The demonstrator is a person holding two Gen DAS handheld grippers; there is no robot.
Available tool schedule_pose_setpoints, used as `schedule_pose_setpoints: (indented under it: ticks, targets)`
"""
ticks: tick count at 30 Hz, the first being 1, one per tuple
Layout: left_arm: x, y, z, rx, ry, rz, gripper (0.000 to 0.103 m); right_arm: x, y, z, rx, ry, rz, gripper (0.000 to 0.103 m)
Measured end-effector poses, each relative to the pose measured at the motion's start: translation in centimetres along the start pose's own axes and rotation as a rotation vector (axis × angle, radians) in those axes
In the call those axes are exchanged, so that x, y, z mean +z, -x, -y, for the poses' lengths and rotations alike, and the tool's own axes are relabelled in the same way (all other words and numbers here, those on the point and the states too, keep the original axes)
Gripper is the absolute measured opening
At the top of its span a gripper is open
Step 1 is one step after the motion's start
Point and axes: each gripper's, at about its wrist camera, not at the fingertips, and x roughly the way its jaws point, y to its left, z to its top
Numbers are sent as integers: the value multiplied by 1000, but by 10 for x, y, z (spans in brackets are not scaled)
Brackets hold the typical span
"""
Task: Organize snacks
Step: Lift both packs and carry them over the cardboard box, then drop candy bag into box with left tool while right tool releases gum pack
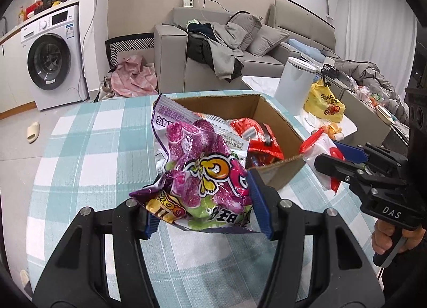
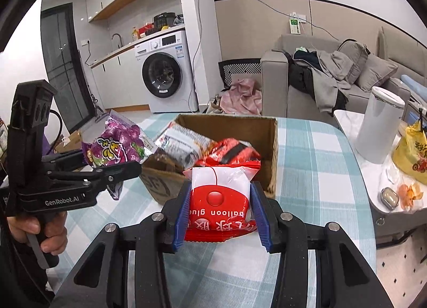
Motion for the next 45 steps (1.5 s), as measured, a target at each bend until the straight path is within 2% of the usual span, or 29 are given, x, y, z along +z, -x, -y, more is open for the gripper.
schedule_pose_setpoints:
  ticks: [17,35,39,41,45]
  targets:
    - [32,-49,3,8,-6,-15,55,22,-37,5,-6,-67,10,44]
    - [49,-103,6,8,-4,23,55,29,-62,20,-52,-150,7,44]
    - [50,-107,10,24,-11,17,57,30,-60,19,-53,-150,11,56]
    - [49,-107,13,31,-24,10,66,31,-60,20,-51,-145,14,64]
    - [47,-102,15,59,-35,27,77,31,-55,20,-51,-139,24,74]
